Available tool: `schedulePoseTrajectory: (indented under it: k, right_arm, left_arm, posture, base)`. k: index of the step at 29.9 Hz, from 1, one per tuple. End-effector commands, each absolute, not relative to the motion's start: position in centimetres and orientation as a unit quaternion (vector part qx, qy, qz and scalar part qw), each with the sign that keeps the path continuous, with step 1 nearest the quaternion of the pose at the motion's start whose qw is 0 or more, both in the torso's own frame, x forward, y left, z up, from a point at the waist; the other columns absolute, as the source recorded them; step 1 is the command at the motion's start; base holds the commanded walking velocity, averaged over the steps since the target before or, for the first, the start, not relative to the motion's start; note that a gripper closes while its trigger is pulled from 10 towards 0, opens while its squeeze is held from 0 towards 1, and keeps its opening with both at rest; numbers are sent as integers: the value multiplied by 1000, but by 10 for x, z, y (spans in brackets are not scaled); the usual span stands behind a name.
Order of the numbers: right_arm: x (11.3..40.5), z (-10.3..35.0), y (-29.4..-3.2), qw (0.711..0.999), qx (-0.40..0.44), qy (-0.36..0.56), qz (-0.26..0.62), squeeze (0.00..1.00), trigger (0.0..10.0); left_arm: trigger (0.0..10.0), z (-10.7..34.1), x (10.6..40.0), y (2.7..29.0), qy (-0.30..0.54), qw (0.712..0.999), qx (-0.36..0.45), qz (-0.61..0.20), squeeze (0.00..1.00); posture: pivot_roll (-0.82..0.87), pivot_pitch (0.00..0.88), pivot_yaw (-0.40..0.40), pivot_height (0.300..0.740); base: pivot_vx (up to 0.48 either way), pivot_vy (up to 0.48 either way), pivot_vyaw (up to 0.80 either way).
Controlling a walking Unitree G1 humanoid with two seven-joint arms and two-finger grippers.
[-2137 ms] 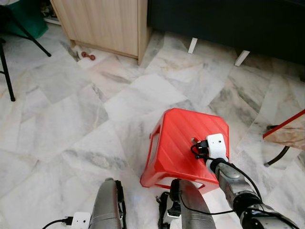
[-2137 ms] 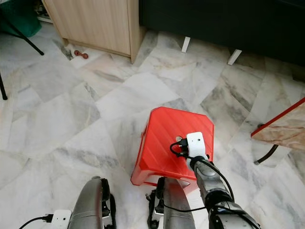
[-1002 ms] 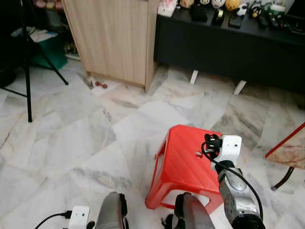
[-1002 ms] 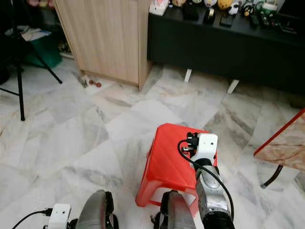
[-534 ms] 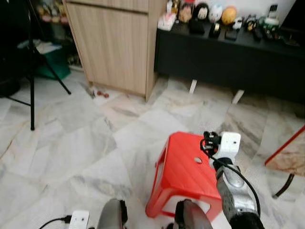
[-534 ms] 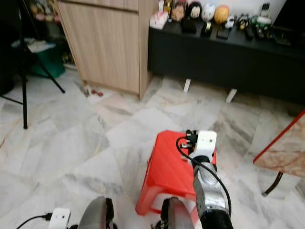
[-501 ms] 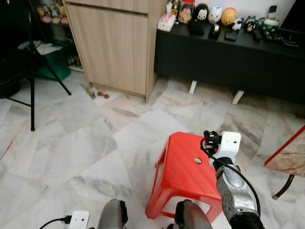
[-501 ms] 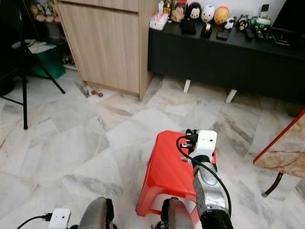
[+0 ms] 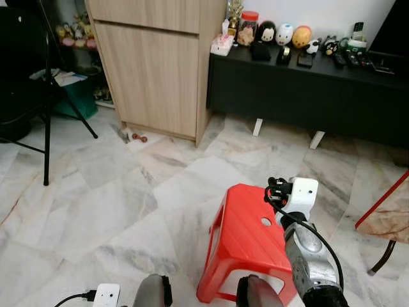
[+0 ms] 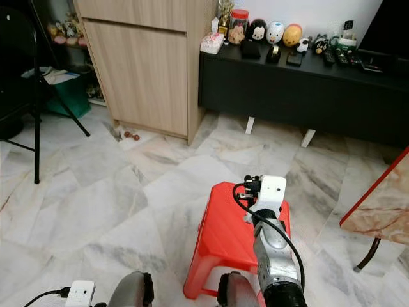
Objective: Hang keys on a hook
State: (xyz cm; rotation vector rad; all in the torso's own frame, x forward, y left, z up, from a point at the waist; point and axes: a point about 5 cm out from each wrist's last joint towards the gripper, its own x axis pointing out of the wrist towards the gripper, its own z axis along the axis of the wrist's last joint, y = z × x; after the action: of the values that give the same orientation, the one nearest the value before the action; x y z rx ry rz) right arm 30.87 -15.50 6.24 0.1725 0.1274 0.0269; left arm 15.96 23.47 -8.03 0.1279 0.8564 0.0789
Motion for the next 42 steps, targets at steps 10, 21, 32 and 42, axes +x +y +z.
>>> schedulePoseTrajectory:
  k: [10,21,32,42]
  right_arm:
    - [314,72,-158,993,104,50,6,0,10000]
    - [314,73,-157,993,107,50,7,0,10000]
    - [316,75,-156,993,109,47,8,0,10000]
    - [316,78,-157,993,114,36,7,0,10000]
  left_arm:
    - [10000,-84,158,224,420,906,45,20,0]
    - [10000,-83,161,221,415,909,43,20,0]
    - [10000,-81,163,222,407,912,42,24,0]
    - [10000,-80,164,226,406,912,44,26,0]
  posture:
    - [77,56,-77,614]
    - [77,73,-71,614]
    - [81,75,-72,614]
    - [81,78,-72,614]
  base:
    - [-102,0,0]
    - [-341,0,0]
    - [-243,0,0]
    - [0,0,0]
